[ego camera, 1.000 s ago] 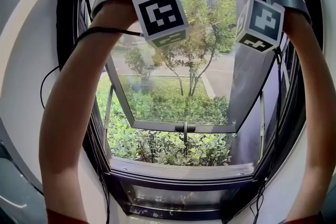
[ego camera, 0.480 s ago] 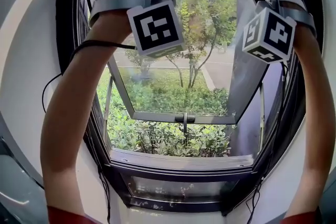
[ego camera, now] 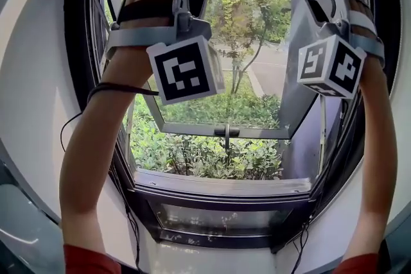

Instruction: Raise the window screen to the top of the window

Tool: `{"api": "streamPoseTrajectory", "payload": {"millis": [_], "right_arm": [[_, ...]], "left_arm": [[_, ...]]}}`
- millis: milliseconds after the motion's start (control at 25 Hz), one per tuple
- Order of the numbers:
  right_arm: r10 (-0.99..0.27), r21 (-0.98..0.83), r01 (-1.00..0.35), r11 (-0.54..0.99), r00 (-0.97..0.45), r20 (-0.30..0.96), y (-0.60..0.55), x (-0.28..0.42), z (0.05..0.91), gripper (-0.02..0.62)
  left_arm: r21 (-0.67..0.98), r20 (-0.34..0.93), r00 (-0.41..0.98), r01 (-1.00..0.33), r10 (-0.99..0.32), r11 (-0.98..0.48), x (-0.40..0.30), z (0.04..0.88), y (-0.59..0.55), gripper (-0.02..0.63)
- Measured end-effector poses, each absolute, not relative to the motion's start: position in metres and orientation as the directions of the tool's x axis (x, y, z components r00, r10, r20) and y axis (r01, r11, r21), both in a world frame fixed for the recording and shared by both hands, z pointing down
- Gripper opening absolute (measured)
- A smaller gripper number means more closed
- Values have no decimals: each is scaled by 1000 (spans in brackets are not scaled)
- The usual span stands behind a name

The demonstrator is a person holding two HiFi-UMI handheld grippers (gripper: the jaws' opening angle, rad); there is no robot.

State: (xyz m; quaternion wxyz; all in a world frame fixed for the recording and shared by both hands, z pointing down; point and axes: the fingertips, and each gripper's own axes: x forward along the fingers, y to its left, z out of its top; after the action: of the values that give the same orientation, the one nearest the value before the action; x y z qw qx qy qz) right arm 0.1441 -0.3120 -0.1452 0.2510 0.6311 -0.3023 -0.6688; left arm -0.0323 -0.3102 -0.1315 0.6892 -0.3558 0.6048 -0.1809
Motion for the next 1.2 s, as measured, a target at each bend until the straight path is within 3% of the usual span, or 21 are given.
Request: {"api": "streamPoseTrajectory", "payload": {"millis": [480,1200], "right_arm": [[-755,753,-241,-612,-104,-647,-311,142,-68,195],[-841,788,-439,-431,-121,-527,-317,156,75,195]], "left_arm": [[-740,-665,235,-338,-709,582,-40,-50,-321,166],[-678,-512,235,-700,-826,221,-67,91,-351,166]]}}
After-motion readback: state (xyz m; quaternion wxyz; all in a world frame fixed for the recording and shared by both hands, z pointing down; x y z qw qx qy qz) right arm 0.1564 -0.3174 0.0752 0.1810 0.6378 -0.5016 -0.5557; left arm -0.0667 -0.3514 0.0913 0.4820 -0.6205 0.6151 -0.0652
